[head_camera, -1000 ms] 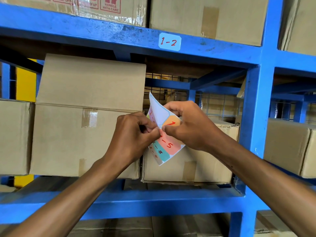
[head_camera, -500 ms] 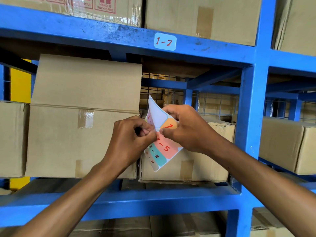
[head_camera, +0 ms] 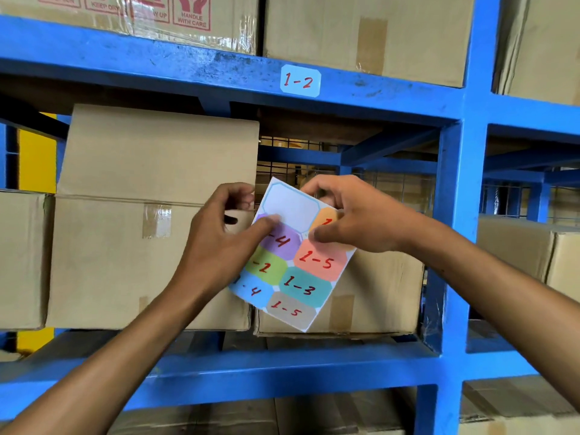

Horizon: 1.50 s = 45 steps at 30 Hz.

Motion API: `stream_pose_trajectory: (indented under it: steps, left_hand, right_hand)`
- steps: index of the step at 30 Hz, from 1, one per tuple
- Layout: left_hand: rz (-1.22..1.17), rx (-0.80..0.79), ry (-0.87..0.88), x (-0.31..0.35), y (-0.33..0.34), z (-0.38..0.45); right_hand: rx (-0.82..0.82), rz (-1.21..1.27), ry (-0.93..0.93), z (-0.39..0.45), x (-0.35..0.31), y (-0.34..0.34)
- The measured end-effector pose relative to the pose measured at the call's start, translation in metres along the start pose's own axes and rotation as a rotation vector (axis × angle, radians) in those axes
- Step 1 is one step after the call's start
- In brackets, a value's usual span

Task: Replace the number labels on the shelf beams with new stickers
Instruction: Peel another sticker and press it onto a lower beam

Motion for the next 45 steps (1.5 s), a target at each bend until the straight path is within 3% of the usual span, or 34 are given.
stream_pose_trajectory:
  steps: [4,6,10,12,22,28,32,37,45]
  left_hand:
    - [-0.143,-0.226,-0.247,-0.003,0.013,0.001]
    - [-0.176,-0.189,-0.241,-0.005,0.017,-0.001]
    - [-0.379,-0.026,-0.314,-0.008,0.02,-0.004]
    - [-0.446,0.021,-0.375,-0.01,0.021,-0.004]
    - [-0.435,0.064,-0.385,-0.014,0.02,-0.005]
    - [-0.455,0.109,-0.497,-0.024,0.017,-0.014]
    - [-0.552,0.145,-0.628,-0.037,0.013,-0.018]
    - [-0.646,0.109,-0.826,-0.054,0.011,-0.024]
    - [-0.674,0.049,-0.867,-0.07,0.003,-0.026]
  right_hand:
    - [-0.05,-0.064,-0.033,0.0,-0.005,-0.003]
    - [0.022,-0.156,-0.029,-0.001,-0.004,0.0]
    - [0.421,-0.422,-0.083,-0.01,-0.002,0.012]
    - [0.501,-0.467,-0.085,-0.015,0.0,0.024]
    - [0.561,-0.35,-0.039,-0.015,-0.003,0.057]
    - [0.582,-0.218,-0.027,-0.017,-0.005,0.068]
    - [0.53,-0.289,-0.088,-0.02,-0.006,0.077]
    - [0.595,-0.387,-0.24,-0.028,-0.013,0.081]
    - [0.562,-0.4,-0.333,-0.03,-0.014,0.089]
Point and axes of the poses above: each hand's wrist, its own z-axis towards the middle knuckle, its own y-axis out of the palm, x = y × z, the point moved 3 cm from there along z, towards the middle knuckle, and after that the axes turned 11 degrees about -z, right-handed, at the moved point
